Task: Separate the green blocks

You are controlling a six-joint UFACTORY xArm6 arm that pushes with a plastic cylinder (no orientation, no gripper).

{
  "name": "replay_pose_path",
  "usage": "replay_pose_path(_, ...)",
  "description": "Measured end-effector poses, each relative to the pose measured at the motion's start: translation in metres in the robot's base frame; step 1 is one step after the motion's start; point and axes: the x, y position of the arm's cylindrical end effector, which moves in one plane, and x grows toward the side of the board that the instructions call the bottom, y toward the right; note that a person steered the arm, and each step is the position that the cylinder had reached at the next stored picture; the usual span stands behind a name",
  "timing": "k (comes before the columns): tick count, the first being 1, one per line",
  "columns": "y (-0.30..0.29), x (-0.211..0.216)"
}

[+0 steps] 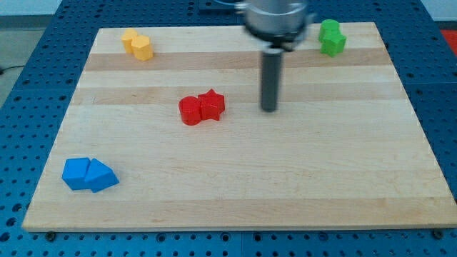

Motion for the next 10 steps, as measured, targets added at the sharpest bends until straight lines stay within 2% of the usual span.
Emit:
replay_pose_path(1,0.084,-0.037)
replay_pose_path(2,0.157,-0.096)
replay_pose_path(3,0.169,-0.141)
replay_pose_path(4,0.155,-0.176)
replay_pose_path(5,0.103,-0.177)
replay_pose_path(6,0.020,-0.174)
replay_pose_path(7,0.006,-0.158)
replay_pose_path(8,0.082,-0.161)
replay_pose_path(9,0.124,-0.160)
replay_pose_path(10,0.106,-0.161)
